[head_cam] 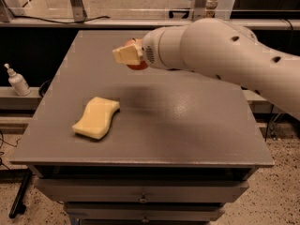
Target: Move apple near sponge
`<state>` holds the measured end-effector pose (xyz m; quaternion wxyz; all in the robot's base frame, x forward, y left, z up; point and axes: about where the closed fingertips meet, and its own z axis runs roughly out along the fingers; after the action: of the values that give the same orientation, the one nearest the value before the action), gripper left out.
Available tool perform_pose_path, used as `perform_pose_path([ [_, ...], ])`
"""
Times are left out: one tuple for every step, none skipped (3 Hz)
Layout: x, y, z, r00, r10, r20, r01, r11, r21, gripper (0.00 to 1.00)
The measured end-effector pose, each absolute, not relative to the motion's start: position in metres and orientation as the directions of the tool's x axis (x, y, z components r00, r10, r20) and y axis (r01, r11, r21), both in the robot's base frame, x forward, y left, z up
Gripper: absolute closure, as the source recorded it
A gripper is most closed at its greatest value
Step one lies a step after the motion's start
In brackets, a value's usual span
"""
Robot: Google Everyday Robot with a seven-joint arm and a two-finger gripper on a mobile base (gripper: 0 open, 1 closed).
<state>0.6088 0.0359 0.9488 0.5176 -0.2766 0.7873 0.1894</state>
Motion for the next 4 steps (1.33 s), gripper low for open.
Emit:
perform_pose_path([
  [0.603,0.027,0.938,-0.32,-0.245,-0.915,-0.643,0.766,0.019,1.0],
  [0.593,0.018,0.929,-0.32,-0.241,-0.916,-0.659,0.752,0.032,1.0],
  [0.583,0.018,0.91,-0.314,-0.221,-0.923,-0.694,0.717,0.065,1.0],
  [0.572,0.019,0.889,-0.306,-0.209,-0.929,-0.732,0.675,0.089,1.0],
])
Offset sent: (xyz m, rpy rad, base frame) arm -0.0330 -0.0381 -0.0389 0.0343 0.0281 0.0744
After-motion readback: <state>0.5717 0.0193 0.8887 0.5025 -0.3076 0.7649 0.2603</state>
